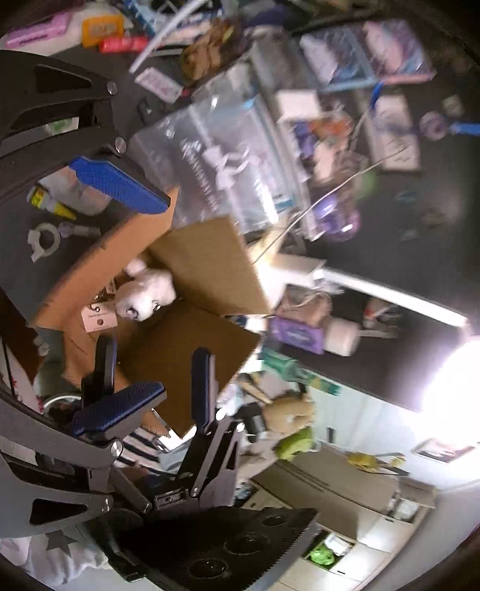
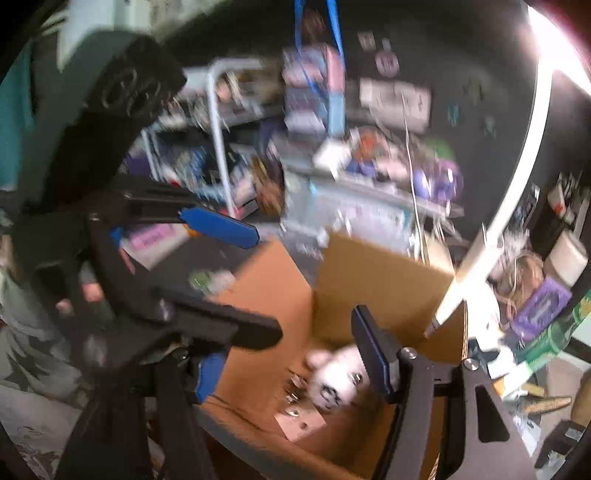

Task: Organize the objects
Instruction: 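Carry the plush into the cardboard box and open the left gripper, then return to the desk and grasp the white tape roll with the left gripper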

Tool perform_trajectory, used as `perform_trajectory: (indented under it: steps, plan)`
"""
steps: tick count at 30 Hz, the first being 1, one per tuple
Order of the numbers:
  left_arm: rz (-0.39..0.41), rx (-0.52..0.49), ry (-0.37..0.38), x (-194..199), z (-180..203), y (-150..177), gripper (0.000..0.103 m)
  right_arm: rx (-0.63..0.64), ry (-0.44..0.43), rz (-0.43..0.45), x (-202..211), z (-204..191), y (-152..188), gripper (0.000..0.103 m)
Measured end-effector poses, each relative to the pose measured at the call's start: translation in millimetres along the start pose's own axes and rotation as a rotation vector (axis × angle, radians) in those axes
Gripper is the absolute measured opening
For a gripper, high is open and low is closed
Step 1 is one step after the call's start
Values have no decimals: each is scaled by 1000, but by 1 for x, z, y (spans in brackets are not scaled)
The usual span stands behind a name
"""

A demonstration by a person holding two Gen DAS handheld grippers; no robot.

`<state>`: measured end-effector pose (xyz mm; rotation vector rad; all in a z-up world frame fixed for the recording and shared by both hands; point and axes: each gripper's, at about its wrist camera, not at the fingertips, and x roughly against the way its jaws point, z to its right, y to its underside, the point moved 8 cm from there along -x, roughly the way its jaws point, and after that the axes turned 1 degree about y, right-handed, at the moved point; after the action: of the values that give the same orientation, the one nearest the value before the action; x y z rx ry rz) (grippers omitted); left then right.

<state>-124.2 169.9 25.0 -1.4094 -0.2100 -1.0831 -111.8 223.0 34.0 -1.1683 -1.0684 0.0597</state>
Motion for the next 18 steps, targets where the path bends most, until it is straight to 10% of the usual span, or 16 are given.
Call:
perform_trajectory:
  steps: [11, 18]
  plan:
    - [228, 84, -139, 73, -65, 74, 96, 77, -161, 234, 33, -109, 20, 61]
    - [310, 143, -190, 76, -105, 137, 96, 32, -157, 200, -6, -155, 63, 61]
